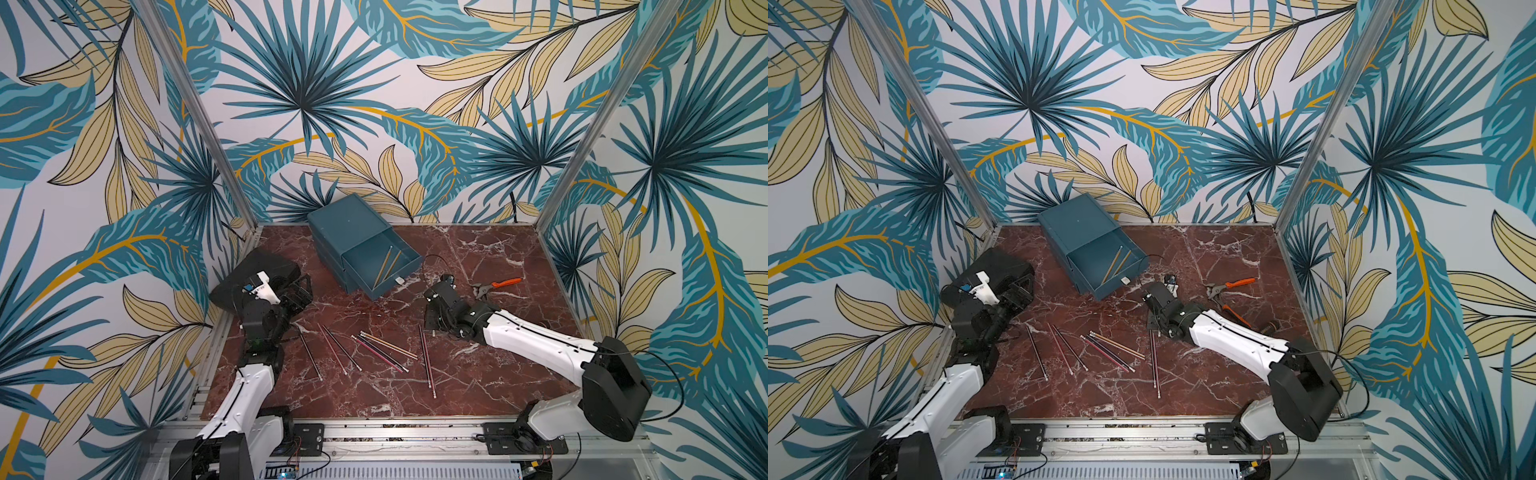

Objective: Please place the pencils in the drawer according to their color
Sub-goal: Pick up the pencil from the center of the board, then place the pencil in the drawer.

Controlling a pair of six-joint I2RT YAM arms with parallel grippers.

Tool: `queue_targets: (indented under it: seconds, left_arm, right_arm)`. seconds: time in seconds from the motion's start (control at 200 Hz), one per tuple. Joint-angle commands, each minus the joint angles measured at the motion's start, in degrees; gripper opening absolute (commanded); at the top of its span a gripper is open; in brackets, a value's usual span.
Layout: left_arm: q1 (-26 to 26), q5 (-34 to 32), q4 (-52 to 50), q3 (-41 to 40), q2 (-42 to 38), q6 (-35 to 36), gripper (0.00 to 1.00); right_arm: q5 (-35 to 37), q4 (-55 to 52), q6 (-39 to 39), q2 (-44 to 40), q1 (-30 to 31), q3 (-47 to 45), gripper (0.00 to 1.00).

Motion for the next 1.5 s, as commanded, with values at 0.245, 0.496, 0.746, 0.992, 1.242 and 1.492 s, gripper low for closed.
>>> queue_targets:
  seconds: [0.245,0.496,0.746,0.992,1.242,1.492]
  left_arm:
    - [0.59,0.18,1.31,0.42,-0.54,0.68,1.00]
    - [0.64,0.26,-0.18,0.60,-0.82,0.84,1.00]
    - [0.56,0.02,-2.89,1.34,-2.21,1.65,1.00]
    - [0.61,-0.64,-6.85,2.44,-3.93,3.81,1.00]
    - [0.59,-0.79,-8.35,3.06,-4.09,5.54,1.00]
    - [0.62,-1.25,-8.28,3.06,-3.68,6.45,1.00]
  right_arm:
    - [0.09,-2.27,-2.15,-10.00,-1.24,3.28,0.00]
    - [-7.72,2.88,-3.65,-7.97,-1.22,11.34,0.00]
    - [-16.95,13.06,-0.20,-1.03,-1.18,16.88,0.00]
    - [-21.77,20.55,4.70,7.34,-1.29,21.45,0.00]
    - [-23.22,27.51,11.81,11.20,-1.91,20.56,0.00]
    - [-25.64,32.31,16.99,14.98,-2.33,20.97,0.00]
